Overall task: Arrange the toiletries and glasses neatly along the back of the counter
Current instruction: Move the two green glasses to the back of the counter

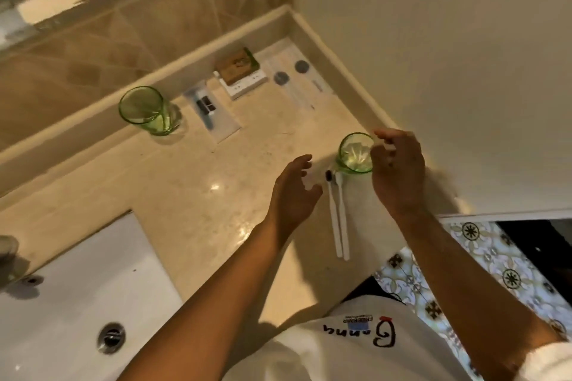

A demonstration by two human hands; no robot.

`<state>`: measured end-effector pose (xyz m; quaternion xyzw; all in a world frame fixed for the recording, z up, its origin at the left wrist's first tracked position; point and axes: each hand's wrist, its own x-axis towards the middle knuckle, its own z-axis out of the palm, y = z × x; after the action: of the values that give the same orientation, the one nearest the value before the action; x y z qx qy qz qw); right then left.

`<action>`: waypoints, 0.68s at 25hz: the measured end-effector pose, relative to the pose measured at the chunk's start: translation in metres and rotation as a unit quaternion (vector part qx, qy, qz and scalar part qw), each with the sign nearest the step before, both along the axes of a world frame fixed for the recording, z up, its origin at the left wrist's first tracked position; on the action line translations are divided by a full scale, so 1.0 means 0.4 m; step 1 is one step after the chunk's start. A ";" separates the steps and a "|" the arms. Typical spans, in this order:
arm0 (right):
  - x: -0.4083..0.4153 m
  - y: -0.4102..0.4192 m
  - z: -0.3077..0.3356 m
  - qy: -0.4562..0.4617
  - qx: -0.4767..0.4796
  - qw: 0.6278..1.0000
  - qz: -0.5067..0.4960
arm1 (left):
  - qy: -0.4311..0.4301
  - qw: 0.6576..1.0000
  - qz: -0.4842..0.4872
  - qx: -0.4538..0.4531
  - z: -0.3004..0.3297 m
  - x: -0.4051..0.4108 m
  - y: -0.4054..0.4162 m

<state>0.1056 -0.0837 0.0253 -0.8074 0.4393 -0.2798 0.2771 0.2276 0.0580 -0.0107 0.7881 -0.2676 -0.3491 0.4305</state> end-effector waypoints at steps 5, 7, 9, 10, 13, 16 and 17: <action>-0.049 -0.083 -0.087 0.001 0.232 0.973 0.018 | -0.008 0.999 0.006 0.047 0.010 -0.046 -0.089; -0.056 -0.086 -0.098 -0.005 0.302 0.952 0.040 | 0.001 0.998 0.029 0.053 0.008 -0.067 -0.106; -0.061 -0.082 -0.094 -0.005 0.317 0.946 0.065 | 0.001 0.997 0.043 0.060 0.004 -0.083 -0.111; -0.064 -0.086 -0.090 -0.007 0.324 0.943 0.072 | -0.003 0.997 0.051 0.062 0.002 -0.091 -0.117; -0.063 -0.111 -0.095 -0.004 0.344 0.935 0.086 | -0.005 0.995 0.084 0.057 0.006 -0.107 -0.131; -0.047 -0.128 -0.097 -0.012 0.352 0.931 0.089 | -0.012 0.991 0.123 0.050 0.007 -0.113 -0.135; -0.041 -0.129 -0.096 -0.009 0.344 0.934 0.098 | -0.013 0.990 0.134 0.046 0.006 -0.112 -0.135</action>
<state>0.0893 -0.1351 -0.0130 -0.6991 0.4248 -0.0905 0.5679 0.1827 0.0042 -0.0084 0.8404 -0.1492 -0.2897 0.4330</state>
